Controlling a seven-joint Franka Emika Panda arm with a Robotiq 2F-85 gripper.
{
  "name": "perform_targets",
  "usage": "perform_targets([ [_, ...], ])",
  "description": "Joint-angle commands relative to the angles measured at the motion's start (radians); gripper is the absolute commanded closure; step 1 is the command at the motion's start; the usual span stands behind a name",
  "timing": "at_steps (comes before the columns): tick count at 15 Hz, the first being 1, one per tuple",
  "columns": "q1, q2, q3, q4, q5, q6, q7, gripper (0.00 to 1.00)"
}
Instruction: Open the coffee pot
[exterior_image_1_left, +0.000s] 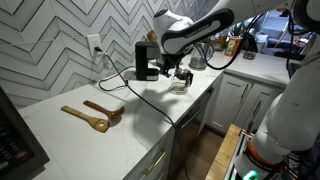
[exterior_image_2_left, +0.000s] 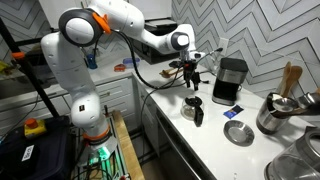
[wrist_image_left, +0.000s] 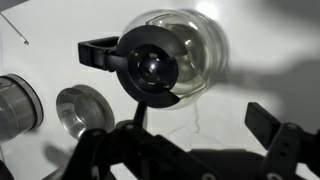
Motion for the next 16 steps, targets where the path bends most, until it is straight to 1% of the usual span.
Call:
perform_targets([
  [1, 0.003, 0.02, -0.023, 0.02, -0.041, -0.032, 0.066, 0.0],
  [9, 0.001, 0.015, -0.046, 0.016, -0.051, -0.126, 0.148, 0.0],
  [11, -0.001, 0.013, -0.05, 0.014, -0.054, -0.134, 0.159, 0.0],
  [16, -0.008, 0.013, -0.065, 0.006, -0.054, -0.112, 0.138, 0.0],
])
